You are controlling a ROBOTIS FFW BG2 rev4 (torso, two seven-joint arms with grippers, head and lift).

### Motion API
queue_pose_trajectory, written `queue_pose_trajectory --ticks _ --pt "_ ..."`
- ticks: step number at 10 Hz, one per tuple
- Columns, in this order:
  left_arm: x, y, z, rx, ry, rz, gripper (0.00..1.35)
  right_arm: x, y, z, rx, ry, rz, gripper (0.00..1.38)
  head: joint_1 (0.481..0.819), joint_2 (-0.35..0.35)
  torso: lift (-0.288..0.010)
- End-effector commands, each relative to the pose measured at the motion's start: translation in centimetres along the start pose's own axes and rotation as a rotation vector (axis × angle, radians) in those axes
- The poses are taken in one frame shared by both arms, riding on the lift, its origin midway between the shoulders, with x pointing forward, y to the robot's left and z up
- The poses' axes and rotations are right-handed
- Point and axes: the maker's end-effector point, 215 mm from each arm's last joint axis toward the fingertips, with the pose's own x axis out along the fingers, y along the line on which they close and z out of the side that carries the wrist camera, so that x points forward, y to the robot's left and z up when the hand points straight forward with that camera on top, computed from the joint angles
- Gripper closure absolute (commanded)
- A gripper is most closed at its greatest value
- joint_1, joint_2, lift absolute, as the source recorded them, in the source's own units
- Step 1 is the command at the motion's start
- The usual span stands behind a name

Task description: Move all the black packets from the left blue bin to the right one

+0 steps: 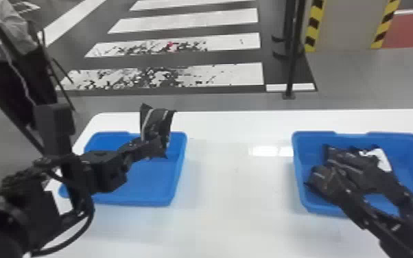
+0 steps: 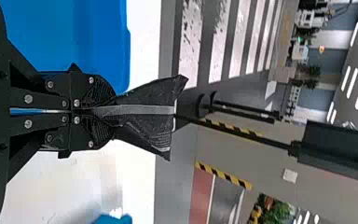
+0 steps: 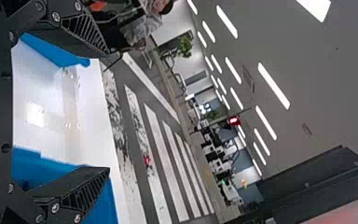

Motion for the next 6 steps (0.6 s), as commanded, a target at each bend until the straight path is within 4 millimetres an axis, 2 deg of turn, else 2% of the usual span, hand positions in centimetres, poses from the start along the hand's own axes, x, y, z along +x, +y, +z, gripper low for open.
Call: queue_pose_trajectory --ticks 1,2,4,6 --pt "0.1 -4.1 0.0 0.007 -0.007 -0.097 1.21 1.8 4.1 0.9 0.051 -0.01 0.114 0.18 0.695 0.163 -0.154" --pt "0.3 -7.0 -0.2 0.005 -0.003 -0.167 1.21 2.8 6.5 1.2 0.081 -0.009 0.181 0.18 0.695 0.162 -0.154" --pt "0.9 -13.0 -0.8 0.017 0.017 -0.316 1.21 3.9 9.3 1.6 0.111 -0.007 0.261 0.18 0.695 0.148 -0.154" --pt "0.8 -16.5 -0.4 0.029 0.015 -0.408 1.21 5.0 11.1 1.5 0.13 -0.004 0.318 0.18 0.695 0.107 -0.154"
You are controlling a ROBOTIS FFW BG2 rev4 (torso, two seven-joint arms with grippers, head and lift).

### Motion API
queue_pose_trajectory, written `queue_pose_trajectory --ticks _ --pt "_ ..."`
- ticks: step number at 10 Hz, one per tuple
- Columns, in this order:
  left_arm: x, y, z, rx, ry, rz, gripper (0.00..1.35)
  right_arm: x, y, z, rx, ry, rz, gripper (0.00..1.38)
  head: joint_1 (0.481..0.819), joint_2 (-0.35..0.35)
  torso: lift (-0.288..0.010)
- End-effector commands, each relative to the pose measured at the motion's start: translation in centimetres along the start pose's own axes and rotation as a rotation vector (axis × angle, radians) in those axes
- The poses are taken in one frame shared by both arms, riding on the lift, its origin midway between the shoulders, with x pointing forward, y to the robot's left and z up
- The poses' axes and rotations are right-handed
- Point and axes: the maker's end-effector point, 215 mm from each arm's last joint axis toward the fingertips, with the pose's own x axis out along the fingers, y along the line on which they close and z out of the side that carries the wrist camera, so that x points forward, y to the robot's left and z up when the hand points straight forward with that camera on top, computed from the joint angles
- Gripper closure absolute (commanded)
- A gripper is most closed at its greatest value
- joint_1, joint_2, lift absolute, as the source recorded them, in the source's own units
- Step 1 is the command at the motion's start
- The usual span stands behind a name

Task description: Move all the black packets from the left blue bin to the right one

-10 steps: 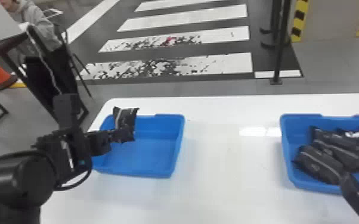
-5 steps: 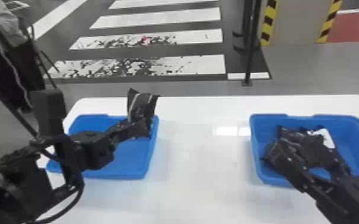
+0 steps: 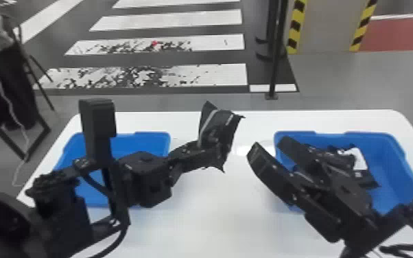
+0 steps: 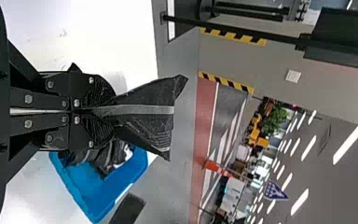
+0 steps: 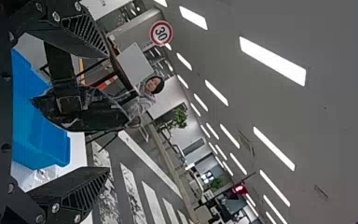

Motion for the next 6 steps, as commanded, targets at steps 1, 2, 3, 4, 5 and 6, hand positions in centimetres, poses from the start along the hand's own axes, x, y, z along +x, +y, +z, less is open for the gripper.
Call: queue_pose_trajectory --ticks 1,2,3,4,5,6 --pt "0.6 -1.8 0.2 0.003 -0.002 -0.051 1.21 1.0 0.2 -0.2 0.004 0.004 0.026 0.18 0.695 0.1 -0.154" --pt "1.0 -3.0 0.3 0.006 -0.001 -0.084 1.21 1.3 0.3 0.2 -0.005 0.0 0.035 0.18 0.695 0.093 -0.154" --pt "1.2 -4.1 0.1 0.0 0.006 -0.113 1.21 1.6 0.6 0.5 -0.014 -0.002 0.047 0.18 0.695 0.08 -0.154" --pt "1.4 -4.9 -0.2 -0.006 0.014 -0.136 1.21 2.2 0.9 0.4 -0.016 0.001 0.065 0.17 0.695 0.066 -0.154" --pt "1.5 -5.7 -0.3 -0.008 0.017 -0.158 1.21 2.5 0.7 0.2 -0.013 0.005 0.069 0.21 0.695 0.061 -0.154" --pt "1.6 -6.4 -0.4 -0.012 0.019 -0.178 1.21 2.7 0.4 -0.1 0.01 0.003 0.07 0.55 0.695 0.055 -0.154"
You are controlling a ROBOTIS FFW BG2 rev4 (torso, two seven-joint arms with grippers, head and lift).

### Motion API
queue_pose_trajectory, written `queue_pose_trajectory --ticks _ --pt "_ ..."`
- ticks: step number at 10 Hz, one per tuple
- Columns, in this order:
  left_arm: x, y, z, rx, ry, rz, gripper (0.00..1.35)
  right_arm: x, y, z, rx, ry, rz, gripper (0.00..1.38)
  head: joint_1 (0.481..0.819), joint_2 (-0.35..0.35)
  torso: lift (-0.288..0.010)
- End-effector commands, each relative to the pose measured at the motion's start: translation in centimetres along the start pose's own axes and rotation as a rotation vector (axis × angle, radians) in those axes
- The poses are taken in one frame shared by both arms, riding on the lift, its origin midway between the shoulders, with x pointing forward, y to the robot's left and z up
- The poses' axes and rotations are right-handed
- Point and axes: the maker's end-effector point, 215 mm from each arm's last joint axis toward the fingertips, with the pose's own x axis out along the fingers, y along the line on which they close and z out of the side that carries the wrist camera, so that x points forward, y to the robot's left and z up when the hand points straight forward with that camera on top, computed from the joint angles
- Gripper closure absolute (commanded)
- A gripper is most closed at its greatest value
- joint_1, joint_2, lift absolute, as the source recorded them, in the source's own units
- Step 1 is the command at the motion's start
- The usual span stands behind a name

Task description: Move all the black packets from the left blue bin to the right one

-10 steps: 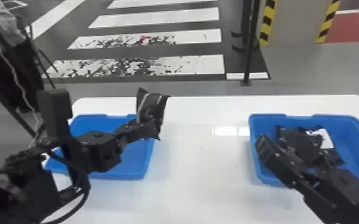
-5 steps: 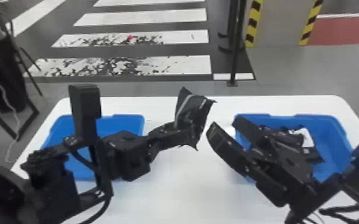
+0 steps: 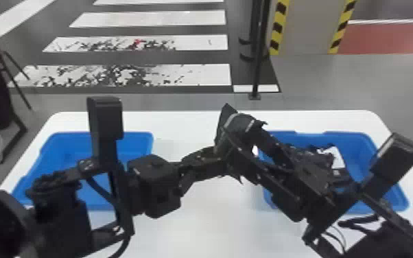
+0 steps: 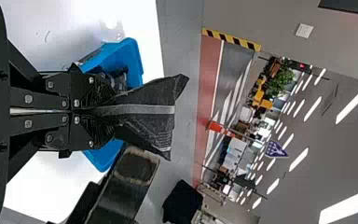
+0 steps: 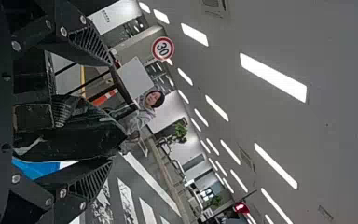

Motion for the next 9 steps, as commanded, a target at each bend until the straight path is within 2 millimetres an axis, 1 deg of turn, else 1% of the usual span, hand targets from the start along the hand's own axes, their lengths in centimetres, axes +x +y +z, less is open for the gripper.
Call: queue_pose_trajectory --ticks 1,2,3,4,5,6,7,8,9 --pt "0.1 -0.6 -0.2 -0.006 0.003 -0.017 1.21 0.1 -0.2 -0.4 0.044 -0.005 0.006 1.03 0.695 0.048 -0.154" --pt "0.1 -0.7 -0.2 -0.012 0.002 -0.022 1.21 0.0 -0.3 -0.1 0.04 -0.014 0.001 1.3 0.695 0.042 -0.154" --pt "0.1 -0.8 0.0 -0.012 -0.002 -0.025 1.21 0.0 -0.2 0.0 0.081 -0.033 0.008 1.28 0.695 0.039 -0.154" --pt "0.1 -0.8 -0.1 -0.02 -0.004 -0.026 1.21 -0.2 -0.6 0.3 0.101 -0.063 0.003 1.28 0.695 0.038 -0.154" --pt "0.0 -1.0 -0.1 -0.026 -0.006 -0.031 1.21 -0.2 -0.3 0.2 0.098 -0.061 0.006 1.28 0.695 0.035 -0.154" --pt "0.0 -1.3 -0.3 -0.041 -0.009 -0.04 1.14 -0.2 -0.4 0.4 0.095 -0.064 0.005 1.28 0.695 0.031 -0.154" --pt "-0.3 -1.2 -0.4 -0.074 -0.021 -0.039 0.78 -0.3 -0.6 0.3 0.097 -0.065 0.001 1.28 0.695 0.028 -0.154" --pt "-0.6 -0.8 -0.9 -0.099 -0.022 -0.026 0.32 -0.7 -1.9 0.5 0.086 -0.069 -0.024 1.28 0.695 0.027 -0.154" --pt "-1.0 -1.0 -1.5 -0.119 -0.019 -0.033 0.07 -1.5 -4.2 0.5 0.073 -0.065 -0.071 1.28 0.695 0.027 -0.154"
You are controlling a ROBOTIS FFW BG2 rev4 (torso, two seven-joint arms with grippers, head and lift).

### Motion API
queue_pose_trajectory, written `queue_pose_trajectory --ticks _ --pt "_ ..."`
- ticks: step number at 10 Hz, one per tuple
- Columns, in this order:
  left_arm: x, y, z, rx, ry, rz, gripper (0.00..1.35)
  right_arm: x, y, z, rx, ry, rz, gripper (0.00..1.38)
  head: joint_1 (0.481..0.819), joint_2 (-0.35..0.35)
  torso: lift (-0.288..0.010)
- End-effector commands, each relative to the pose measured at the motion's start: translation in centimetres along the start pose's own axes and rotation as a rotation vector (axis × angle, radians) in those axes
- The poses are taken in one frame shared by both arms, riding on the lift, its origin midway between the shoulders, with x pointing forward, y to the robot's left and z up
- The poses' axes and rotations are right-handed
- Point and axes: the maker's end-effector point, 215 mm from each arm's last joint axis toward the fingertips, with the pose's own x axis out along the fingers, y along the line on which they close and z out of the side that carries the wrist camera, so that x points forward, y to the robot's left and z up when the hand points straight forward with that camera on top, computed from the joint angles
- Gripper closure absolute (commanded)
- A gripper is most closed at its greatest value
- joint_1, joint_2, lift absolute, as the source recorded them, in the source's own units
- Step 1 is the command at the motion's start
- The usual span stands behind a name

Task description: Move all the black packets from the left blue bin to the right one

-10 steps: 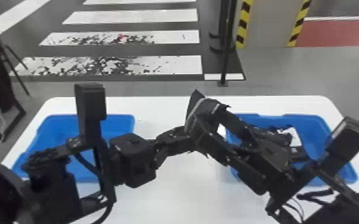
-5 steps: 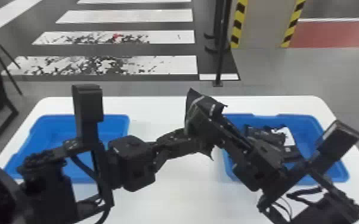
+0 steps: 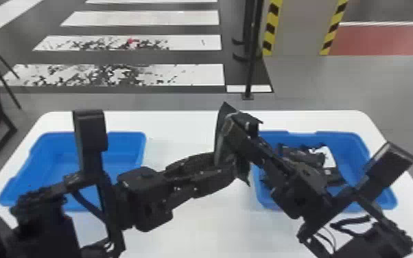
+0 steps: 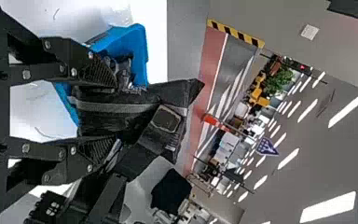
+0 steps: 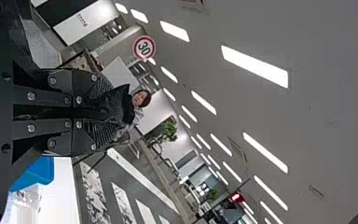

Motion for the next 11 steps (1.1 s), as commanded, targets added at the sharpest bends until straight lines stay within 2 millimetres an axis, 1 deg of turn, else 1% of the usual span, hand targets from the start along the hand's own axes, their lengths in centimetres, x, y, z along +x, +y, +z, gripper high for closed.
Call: queue_pose_trajectory --ticks 1,2,3,4,5,6,7,8,9,10,11 --pt "-0.6 -0.2 -0.2 -0.018 -0.018 -0.003 0.12 -1.5 -4.5 0.7 -0.047 0.007 -0.089 1.28 0.695 0.017 -0.154" --pt "-1.1 -0.5 -0.2 -0.025 -0.032 -0.002 0.16 -3.0 -8.6 1.4 -0.091 0.016 -0.171 1.28 0.695 -0.014 -0.154" --pt "-1.5 -0.6 -0.4 -0.045 -0.046 -0.005 0.17 -4.8 -12.7 2.5 -0.133 0.016 -0.254 1.28 0.695 -0.054 -0.154" --pt "-2.2 -0.4 -1.0 -0.07 -0.049 0.002 0.17 -6.9 -17.0 3.6 -0.175 0.023 -0.344 1.28 0.695 -0.103 -0.154" --pt "-3.3 0.1 -1.4 -0.078 -0.049 0.03 0.17 -9.2 -20.8 5.1 -0.209 0.025 -0.427 1.28 0.695 -0.149 -0.154" --pt "-4.4 0.3 -1.6 -0.087 -0.059 0.057 0.17 -11.1 -24.5 6.2 -0.229 0.034 -0.496 1.28 0.695 -0.176 -0.154" --pt "-5.2 0.8 -1.8 -0.1 -0.067 0.081 0.17 -12.2 -27.7 6.1 -0.214 0.059 -0.545 1.25 0.695 -0.221 -0.154" --pt "-5.7 1.0 -2.5 -0.115 -0.061 0.096 0.17 -13.3 -30.3 5.5 -0.203 0.112 -0.587 1.22 0.695 -0.25 -0.154" --pt "-5.9 0.7 -3.0 -0.128 -0.056 0.094 0.17 -14.0 -31.7 4.9 -0.197 0.142 -0.607 1.13 0.695 -0.268 -0.154" --pt "-6.3 0.7 -2.8 -0.133 -0.072 0.103 0.17 -16.1 -33.0 5.9 -0.232 0.143 -0.665 0.65 0.695 -0.275 -0.154" --pt "-6.6 1.1 -1.9 -0.123 -0.113 0.116 0.16 -19.4 -33.6 8.1 -0.306 0.125 -0.748 0.08 0.695 -0.294 -0.154"
